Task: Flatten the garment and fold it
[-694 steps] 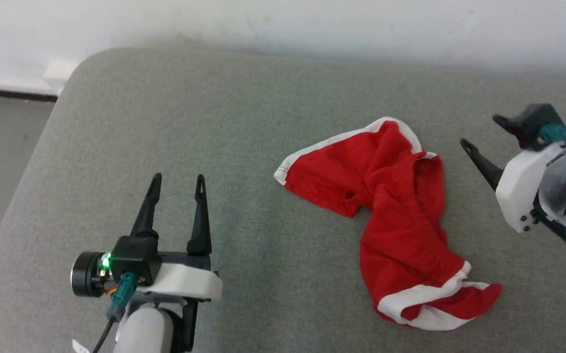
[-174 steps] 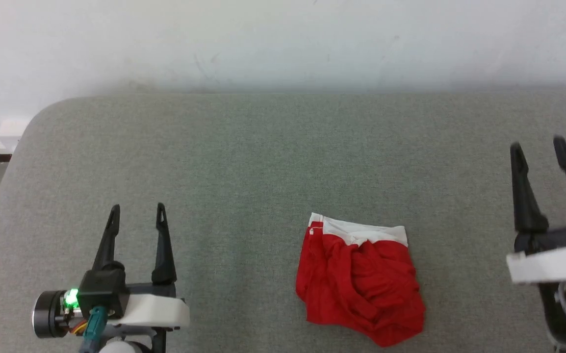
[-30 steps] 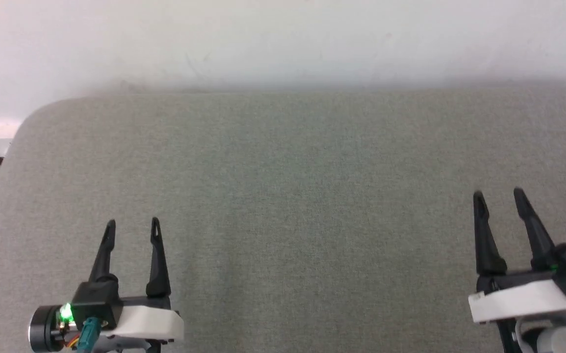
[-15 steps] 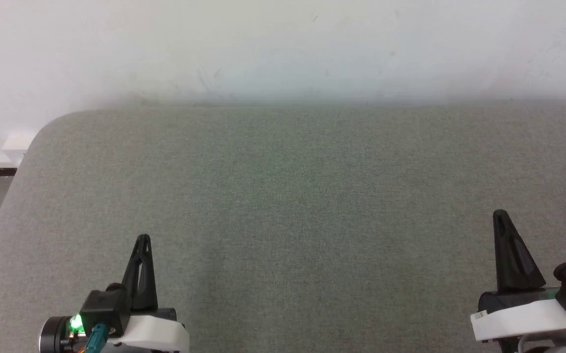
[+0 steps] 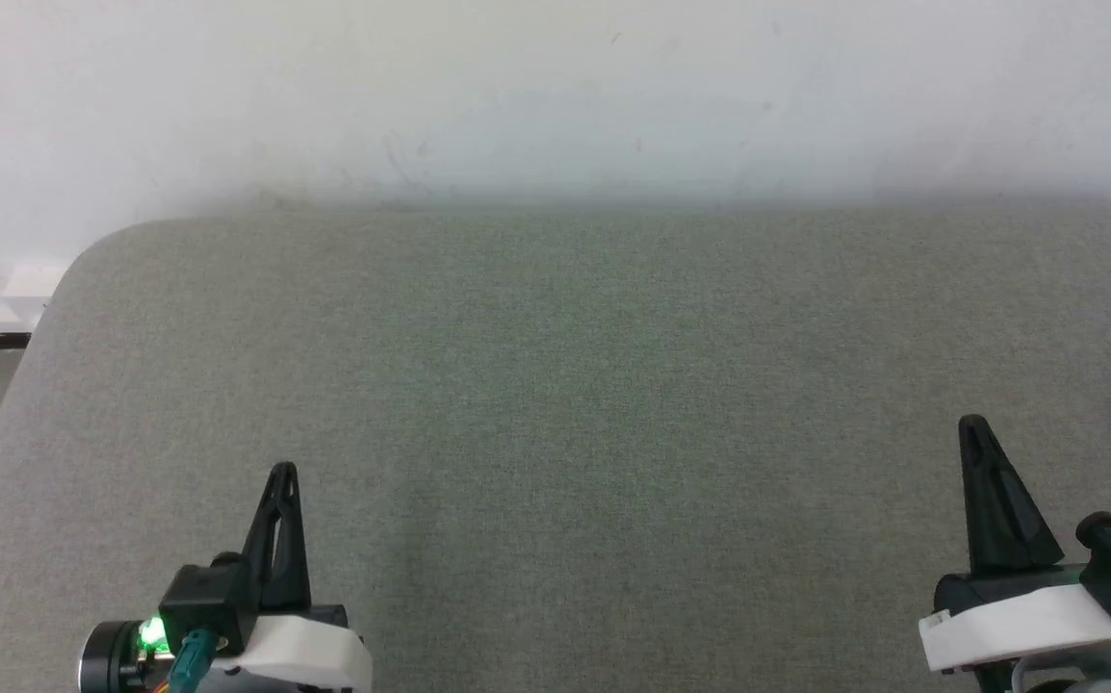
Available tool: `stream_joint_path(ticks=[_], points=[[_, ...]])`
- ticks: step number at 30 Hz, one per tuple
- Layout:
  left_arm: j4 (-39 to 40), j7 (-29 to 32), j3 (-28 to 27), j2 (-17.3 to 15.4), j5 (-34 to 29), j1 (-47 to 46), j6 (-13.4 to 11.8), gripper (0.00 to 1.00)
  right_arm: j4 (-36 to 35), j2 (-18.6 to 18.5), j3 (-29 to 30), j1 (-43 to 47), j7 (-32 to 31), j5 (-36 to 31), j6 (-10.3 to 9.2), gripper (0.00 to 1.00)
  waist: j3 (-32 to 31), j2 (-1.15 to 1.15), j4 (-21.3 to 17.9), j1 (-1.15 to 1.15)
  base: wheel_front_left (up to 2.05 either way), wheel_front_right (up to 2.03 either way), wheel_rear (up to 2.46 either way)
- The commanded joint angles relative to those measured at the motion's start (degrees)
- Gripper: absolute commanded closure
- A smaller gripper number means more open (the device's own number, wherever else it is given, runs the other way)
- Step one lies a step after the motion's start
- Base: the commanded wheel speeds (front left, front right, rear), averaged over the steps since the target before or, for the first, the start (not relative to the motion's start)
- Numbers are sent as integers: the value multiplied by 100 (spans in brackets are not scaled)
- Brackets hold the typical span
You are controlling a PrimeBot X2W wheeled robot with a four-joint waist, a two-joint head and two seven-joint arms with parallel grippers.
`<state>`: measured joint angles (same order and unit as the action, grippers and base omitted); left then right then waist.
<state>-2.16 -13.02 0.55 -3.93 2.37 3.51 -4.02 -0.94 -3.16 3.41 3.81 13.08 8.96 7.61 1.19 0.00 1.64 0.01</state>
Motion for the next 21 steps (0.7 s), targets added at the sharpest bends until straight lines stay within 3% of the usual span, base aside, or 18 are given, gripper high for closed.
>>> stream_joint_path(ticks=[1,21], points=[[24,33,-5,10,-31,-43,48,100,9,4,-15,-46,-38,-59,-2,100,-1,0,-2,0,0,0,0],[59,267,-15,28,-69,-100,113,100,24,8,-75,-108,-272,-213,-4,100,-23,0,-32,0,0,0,0]])
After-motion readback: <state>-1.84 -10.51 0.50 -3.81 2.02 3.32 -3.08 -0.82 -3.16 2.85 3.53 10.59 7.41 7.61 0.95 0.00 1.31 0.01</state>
